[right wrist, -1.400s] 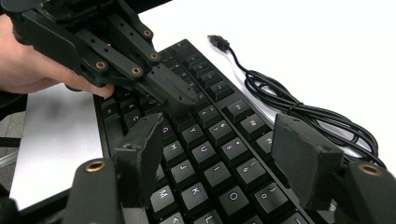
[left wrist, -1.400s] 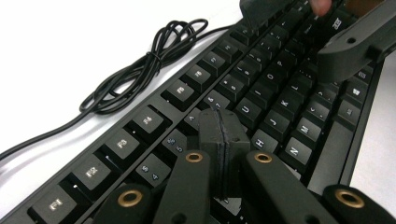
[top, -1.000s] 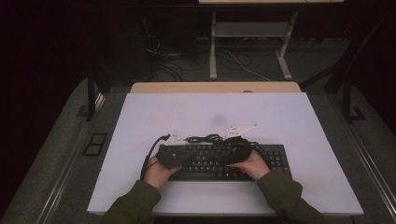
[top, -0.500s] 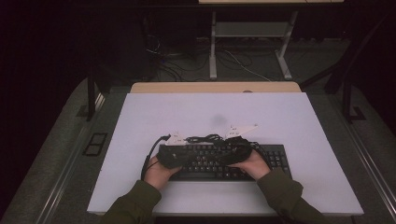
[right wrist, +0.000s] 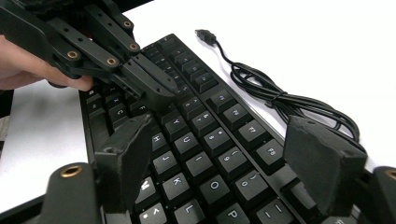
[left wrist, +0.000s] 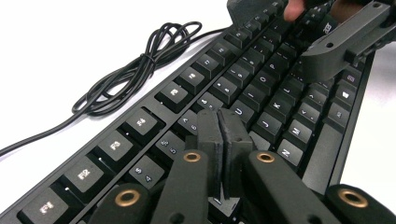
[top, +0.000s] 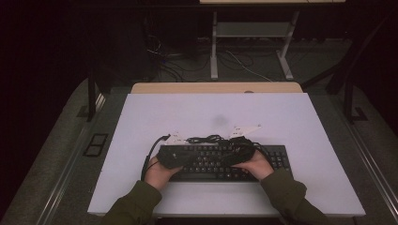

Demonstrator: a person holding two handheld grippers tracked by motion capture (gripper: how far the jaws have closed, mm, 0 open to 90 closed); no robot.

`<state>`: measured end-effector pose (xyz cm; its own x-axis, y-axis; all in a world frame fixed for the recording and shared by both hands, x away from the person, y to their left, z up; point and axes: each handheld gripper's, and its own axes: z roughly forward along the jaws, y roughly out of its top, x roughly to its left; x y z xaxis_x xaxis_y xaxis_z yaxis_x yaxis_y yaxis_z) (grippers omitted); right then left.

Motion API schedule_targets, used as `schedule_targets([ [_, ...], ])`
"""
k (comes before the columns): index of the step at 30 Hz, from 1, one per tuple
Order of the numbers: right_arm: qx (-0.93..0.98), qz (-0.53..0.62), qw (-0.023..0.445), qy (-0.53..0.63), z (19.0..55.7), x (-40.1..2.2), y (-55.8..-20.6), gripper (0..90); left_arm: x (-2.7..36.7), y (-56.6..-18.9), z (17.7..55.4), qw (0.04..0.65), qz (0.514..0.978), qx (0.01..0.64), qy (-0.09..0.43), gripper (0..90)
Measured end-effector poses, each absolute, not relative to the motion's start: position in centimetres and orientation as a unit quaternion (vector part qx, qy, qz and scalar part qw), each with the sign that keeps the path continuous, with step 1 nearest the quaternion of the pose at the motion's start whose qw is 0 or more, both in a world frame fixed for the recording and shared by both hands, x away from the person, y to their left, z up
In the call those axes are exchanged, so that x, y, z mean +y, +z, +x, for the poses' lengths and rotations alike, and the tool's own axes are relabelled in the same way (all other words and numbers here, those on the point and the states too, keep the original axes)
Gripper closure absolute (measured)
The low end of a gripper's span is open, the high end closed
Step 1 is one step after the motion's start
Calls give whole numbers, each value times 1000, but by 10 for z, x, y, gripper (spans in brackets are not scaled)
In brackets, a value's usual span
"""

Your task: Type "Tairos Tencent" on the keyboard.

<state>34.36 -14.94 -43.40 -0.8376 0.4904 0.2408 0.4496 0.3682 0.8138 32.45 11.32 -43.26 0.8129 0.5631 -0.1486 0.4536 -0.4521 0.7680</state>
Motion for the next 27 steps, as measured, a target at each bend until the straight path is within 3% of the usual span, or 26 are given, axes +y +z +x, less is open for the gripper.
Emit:
schedule_targets([
  [5, 825, 287, 28, 486, 345, -152, -434, 210, 117, -430, 324, 437, 845, 304, 63, 805],
  [18, 823, 291, 37, 487, 347, -158, -432, 189, 130, -427, 320, 452, 834, 310, 67, 466],
  [27, 817, 288, 43, 498, 342, -166, -429, 188, 140, -423, 315, 463, 826, 314, 72, 370],
])
